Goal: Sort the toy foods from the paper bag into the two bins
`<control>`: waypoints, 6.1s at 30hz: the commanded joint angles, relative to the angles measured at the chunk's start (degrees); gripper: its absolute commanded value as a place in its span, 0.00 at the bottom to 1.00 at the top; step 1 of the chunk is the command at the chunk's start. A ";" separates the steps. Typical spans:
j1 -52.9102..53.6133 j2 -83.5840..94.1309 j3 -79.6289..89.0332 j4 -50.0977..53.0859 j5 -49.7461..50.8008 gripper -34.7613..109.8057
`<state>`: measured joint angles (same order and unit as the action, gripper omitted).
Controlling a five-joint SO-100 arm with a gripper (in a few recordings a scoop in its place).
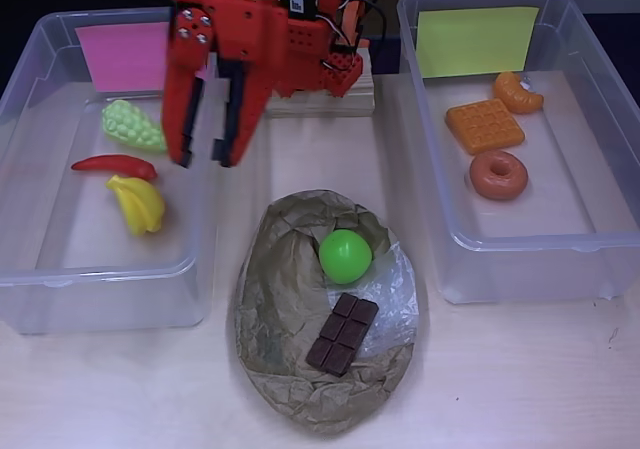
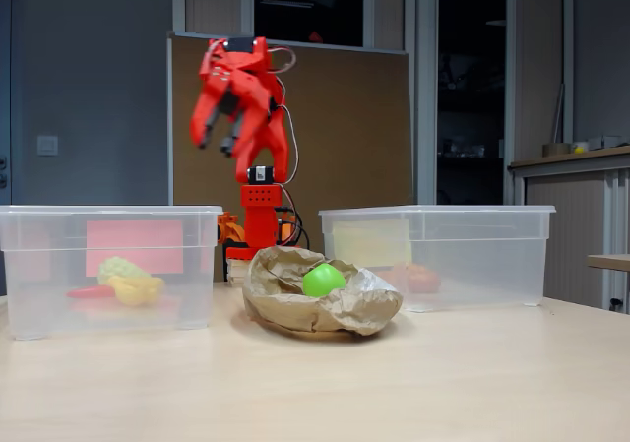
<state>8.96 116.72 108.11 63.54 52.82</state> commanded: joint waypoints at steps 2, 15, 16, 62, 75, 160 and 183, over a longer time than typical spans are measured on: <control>-10.20 -6.15 -0.70 0.09 5.01 0.32; -23.64 -21.88 2.46 0.18 15.12 0.53; -24.26 -22.94 2.37 -0.26 15.21 0.54; -24.52 -49.39 -15.73 2.11 10.55 0.37; -18.81 -31.99 -18.98 17.05 12.30 0.37; 4.22 19.95 20.74 -9.05 -0.18 0.42; -21.18 -45.70 -23.29 -1.49 35.51 0.40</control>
<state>-10.20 72.69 89.65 61.61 85.25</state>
